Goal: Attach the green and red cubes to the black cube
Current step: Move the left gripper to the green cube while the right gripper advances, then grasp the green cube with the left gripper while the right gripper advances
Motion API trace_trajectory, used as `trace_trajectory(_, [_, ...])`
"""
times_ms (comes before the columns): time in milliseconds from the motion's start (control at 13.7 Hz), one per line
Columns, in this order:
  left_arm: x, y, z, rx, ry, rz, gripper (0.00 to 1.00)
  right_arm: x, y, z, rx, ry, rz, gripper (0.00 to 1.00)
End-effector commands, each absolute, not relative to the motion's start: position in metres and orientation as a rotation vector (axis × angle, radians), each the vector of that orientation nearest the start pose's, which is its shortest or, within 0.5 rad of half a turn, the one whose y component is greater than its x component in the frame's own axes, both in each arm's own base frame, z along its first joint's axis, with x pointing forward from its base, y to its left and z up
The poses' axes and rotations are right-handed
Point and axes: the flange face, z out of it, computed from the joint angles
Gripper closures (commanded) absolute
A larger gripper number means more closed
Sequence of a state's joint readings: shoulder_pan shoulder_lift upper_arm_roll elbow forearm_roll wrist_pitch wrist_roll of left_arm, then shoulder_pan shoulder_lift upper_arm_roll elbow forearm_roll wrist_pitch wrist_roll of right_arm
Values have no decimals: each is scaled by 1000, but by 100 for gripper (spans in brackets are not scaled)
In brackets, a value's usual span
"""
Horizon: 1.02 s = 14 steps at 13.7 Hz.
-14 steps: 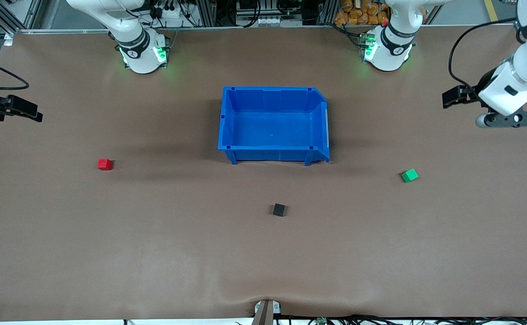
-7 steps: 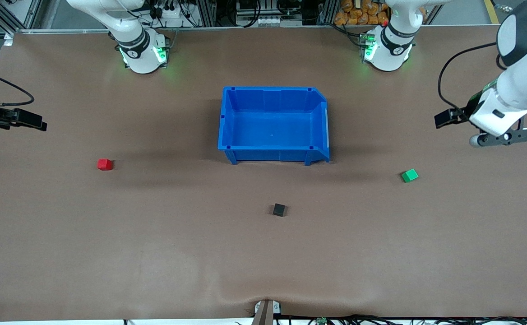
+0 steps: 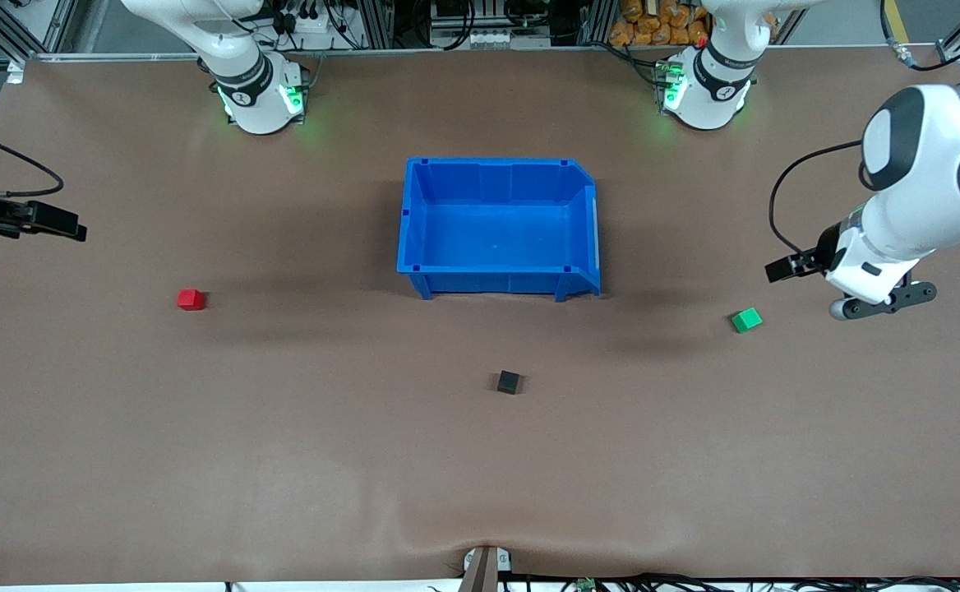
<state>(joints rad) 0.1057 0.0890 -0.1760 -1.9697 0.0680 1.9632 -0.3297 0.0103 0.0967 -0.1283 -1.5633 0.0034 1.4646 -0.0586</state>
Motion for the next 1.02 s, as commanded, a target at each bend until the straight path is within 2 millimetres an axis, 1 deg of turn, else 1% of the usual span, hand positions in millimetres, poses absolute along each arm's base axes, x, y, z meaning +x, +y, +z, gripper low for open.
trace_trajectory(0, [558, -33, 395, -3061, -399, 82, 0, 568, -69, 561, -3121, 109, 297, 0])
trace_trajectory(291, [566, -30, 351, -3045, -543, 119, 0, 573, -83, 542, -3114, 144, 345, 0])
trace_trajectory(364, [568, -30, 341, -3046, -557, 120, 0, 574, -84, 542, -3115, 147, 338, 0])
trace_trajectory(510, [574, -12, 315, -3047, -611, 128, 0, 575, -83, 540, -3116, 144, 338, 0])
trace_trajectory(583, [577, -6, 304, -3049, -628, 128, 0, 576, -84, 536, -3115, 149, 348, 0])
trace_trajectory(729, [581, 8, 280, -3051, -669, 135, 3, 577, -90, 530, -3112, 166, 360, 0])
trace_trajectory(874, [583, 10, 261, -3053, -691, 147, 7, 580, -91, 524, -3110, 173, 367, 0])
trace_trajectory(947, [583, 10, 252, -3050, -708, 157, 10, 581, -93, 521, -3111, 178, 369, 0])
